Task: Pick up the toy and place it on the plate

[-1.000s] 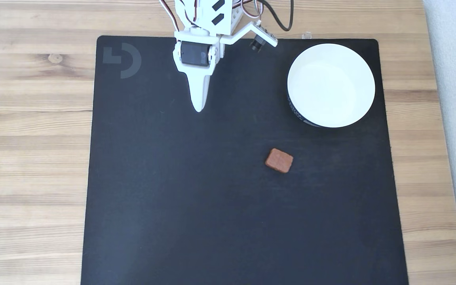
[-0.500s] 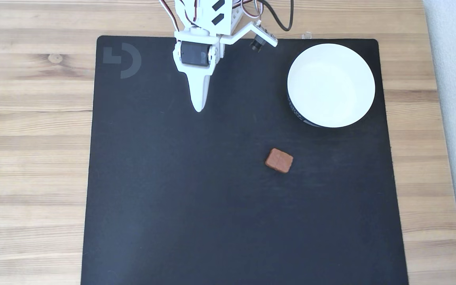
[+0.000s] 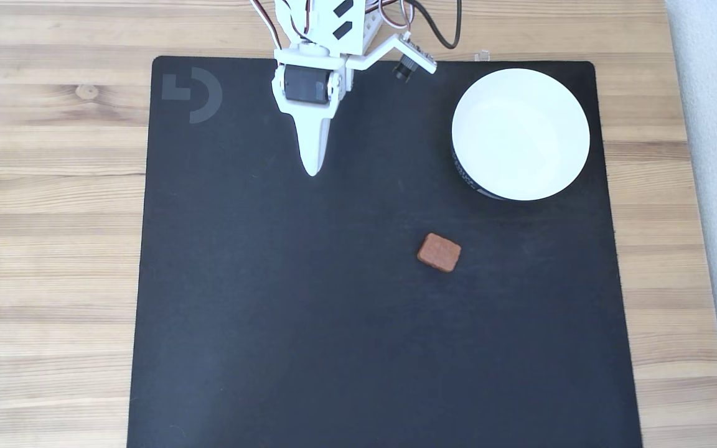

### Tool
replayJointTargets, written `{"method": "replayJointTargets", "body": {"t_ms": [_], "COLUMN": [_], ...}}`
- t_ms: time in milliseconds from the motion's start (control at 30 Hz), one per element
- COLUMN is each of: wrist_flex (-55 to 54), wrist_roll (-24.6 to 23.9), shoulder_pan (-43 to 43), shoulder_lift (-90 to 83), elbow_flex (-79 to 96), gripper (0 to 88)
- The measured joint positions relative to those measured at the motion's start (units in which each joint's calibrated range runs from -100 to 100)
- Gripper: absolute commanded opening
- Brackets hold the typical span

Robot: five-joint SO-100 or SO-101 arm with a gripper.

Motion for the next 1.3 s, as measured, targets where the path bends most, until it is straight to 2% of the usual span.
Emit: {"method": "replayJointTargets", "body": {"t_ms": [733, 900, 1067, 1300], "wrist_flex": [0.0, 0.3, 0.3, 0.3], "wrist_roll": [0.0, 0.0, -0.2, -0.2], "shoulder_pan": [0.0, -0.2, -0.3, -4.1], "shoulder_lift": [0.0, 0.3, 8.5, 29.1], "elbow_flex": [-0.2, -5.6, -16.3, -32.2], "gripper": [2.6, 2.6, 2.6, 2.6]}}
